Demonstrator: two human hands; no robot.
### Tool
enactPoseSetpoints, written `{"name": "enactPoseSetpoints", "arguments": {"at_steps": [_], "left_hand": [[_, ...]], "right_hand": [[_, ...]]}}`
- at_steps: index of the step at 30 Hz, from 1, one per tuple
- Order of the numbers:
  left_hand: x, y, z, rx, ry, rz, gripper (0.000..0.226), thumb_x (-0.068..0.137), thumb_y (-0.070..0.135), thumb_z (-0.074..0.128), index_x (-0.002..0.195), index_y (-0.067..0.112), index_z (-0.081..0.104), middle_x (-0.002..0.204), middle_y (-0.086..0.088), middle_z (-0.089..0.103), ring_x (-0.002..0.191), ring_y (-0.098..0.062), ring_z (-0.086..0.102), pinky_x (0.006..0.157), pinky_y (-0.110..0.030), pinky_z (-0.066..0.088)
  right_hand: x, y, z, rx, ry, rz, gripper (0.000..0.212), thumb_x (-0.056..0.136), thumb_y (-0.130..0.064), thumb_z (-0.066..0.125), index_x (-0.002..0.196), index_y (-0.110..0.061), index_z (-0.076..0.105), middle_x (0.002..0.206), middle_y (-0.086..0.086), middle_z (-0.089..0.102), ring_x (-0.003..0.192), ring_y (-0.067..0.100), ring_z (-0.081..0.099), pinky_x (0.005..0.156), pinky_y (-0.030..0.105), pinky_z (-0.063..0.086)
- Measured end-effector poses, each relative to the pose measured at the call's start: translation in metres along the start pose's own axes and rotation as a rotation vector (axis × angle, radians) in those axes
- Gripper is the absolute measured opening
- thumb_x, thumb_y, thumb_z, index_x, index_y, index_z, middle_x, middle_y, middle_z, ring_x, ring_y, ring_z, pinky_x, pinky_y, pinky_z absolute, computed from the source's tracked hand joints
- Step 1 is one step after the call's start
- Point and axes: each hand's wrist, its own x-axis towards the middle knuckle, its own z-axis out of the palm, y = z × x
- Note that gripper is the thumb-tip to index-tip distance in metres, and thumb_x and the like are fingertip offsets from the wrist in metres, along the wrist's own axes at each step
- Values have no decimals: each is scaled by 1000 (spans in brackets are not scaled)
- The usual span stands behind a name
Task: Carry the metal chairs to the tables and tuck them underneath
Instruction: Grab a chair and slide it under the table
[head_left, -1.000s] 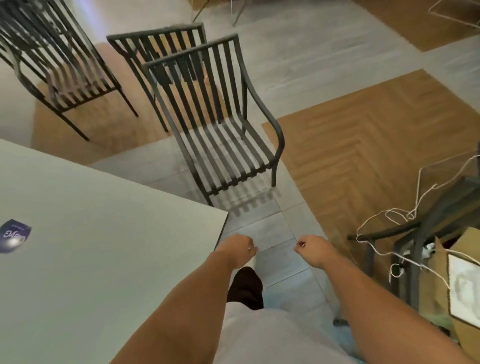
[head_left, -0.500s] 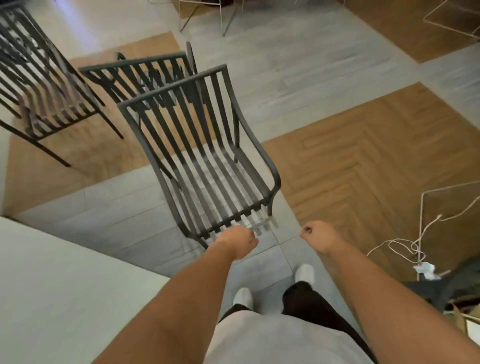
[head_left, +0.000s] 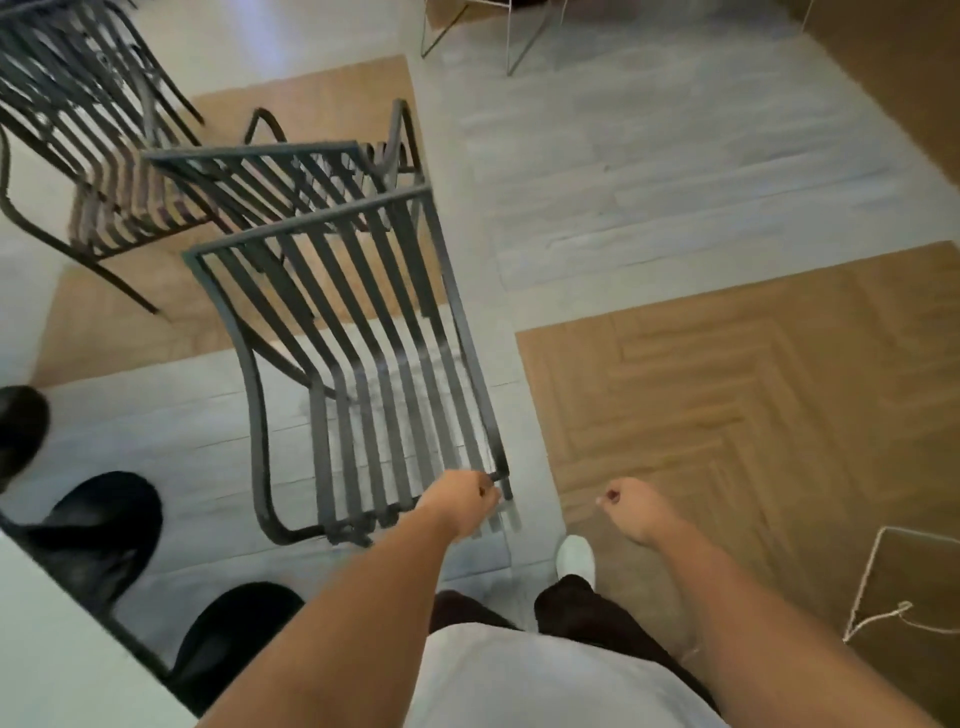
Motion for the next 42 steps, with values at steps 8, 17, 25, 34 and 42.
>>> {"name": "enactPoseSetpoints", "arguments": {"at_steps": [8, 17, 25, 34, 42], "left_hand": [[75, 100, -49, -250, 126, -87, 41, 106, 49, 48, 127, 22, 69, 114, -4, 73, 96, -20, 70, 91, -39, 59], [197, 128, -151, -206, 140, -125, 46, 109, 45, 44, 140, 16, 63, 135, -5, 67, 120, -24, 63, 107, -40, 50], [308, 148, -306, -246, 200, -107, 46, 108, 46, 45, 135, 14, 64, 131, -10, 68, 117, -30, 63, 101, -43, 52], [388, 162, -426, -386, 324, -140, 46, 108, 45, 49, 132, 11, 67, 126, -12, 70, 113, -30, 65, 93, -34, 50], [442, 156, -467, -576, 409, -352, 44, 108, 45, 49, 128, 12, 68, 121, -9, 71, 107, -29, 66, 87, -35, 51]], "right_hand": [[77, -3, -149, -201, 26, -49, 34, 104, -39, 55, 118, -13, 72, 121, 10, 72, 115, 30, 63, 89, 31, 49], [212, -95, -264, -333, 37, -183, 35, 104, -40, 53, 121, -13, 68, 118, 9, 71, 97, 24, 62, 77, 29, 44], [310, -205, -386, -372, 61, -234, 31, 103, -39, 53, 118, -19, 71, 120, 5, 72, 112, 27, 64, 90, 32, 50], [407, -317, -480, -444, 53, -370, 30, 102, -42, 52, 116, -22, 70, 118, 4, 71, 110, 26, 63, 89, 35, 51], [505, -401, -535, -671, -77, -522, 29, 104, -40, 50, 118, -21, 66, 113, 3, 70, 104, 24, 63, 87, 34, 51]]}}
